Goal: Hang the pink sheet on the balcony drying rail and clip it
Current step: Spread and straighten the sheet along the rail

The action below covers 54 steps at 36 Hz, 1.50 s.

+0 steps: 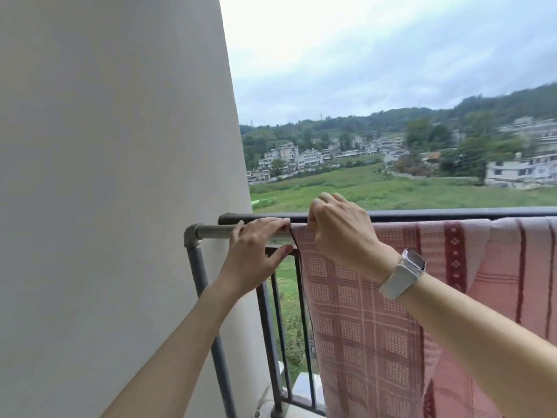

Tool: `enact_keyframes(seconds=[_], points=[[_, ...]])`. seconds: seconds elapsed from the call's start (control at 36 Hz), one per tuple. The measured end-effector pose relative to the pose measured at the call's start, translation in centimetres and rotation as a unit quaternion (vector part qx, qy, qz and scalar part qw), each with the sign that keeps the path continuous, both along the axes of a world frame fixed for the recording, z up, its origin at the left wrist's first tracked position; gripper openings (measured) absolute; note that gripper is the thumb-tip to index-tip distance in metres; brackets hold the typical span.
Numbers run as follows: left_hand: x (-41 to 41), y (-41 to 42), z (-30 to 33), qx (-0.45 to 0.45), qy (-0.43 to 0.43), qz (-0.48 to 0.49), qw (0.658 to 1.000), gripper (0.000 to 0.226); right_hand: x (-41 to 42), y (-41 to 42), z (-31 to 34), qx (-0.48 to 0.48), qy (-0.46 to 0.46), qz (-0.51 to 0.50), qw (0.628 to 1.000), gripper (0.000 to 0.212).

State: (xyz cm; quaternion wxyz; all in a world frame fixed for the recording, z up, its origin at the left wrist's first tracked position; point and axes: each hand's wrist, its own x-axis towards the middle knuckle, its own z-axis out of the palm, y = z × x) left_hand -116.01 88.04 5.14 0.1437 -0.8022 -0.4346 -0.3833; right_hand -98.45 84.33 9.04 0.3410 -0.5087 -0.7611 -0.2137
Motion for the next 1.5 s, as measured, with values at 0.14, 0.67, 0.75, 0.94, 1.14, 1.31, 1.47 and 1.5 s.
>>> enact_keyframes(seconds=[0.14, 0.67, 0.75, 0.94, 1.14, 1.31, 1.47, 1.5], points=[[-4.8, 2.4, -0.6, 0.040, -0.076, -0.034, 0.996, 0.055, -3.8, 1.5, 0.3, -0.035, 0.006, -0.029, 0.999, 0.011], [-17.7, 5.5, -1.6, -0.299, -0.397, -0.243, 0.833, 0.047, -20.2, 7.4, 1.3, -0.036, -0.011, 0.005, 0.999, 0.021], [-18.4, 6.3, -3.0, -0.312, -0.402, -0.244, 0.826, 0.055, -19.5, 7.6, -0.2, -0.027, -0.016, -0.004, 1.000, 0.024], [-17.6, 7.6, -2.0, -0.317, -0.399, -0.277, 0.814, 0.065, -18.0, 6.7, -2.6, 0.089, -0.049, -0.026, 0.994, 0.028], [-15.5, 7.4, -1.4, -0.187, -0.490, -0.256, 0.812, 0.011, -17.8, 6.7, -4.0, 0.145, -0.054, -0.034, 0.987, 0.020], [-15.5, 8.3, -0.4, -0.104, -0.481, -0.188, 0.850, 0.013, -18.9, 7.0, -2.8, 0.127, -0.005, -0.022, 0.992, 0.008], [-17.9, 8.0, 0.6, -0.029, -0.517, -0.174, 0.838, 0.016, -21.5, 6.8, -1.6, 0.181, 0.018, 0.023, 0.983, 0.014], [-18.3, 8.1, 0.5, -0.041, -0.524, -0.180, 0.832, 0.016, -21.8, 6.8, -1.7, 0.186, 0.013, 0.027, 0.982, 0.016]])
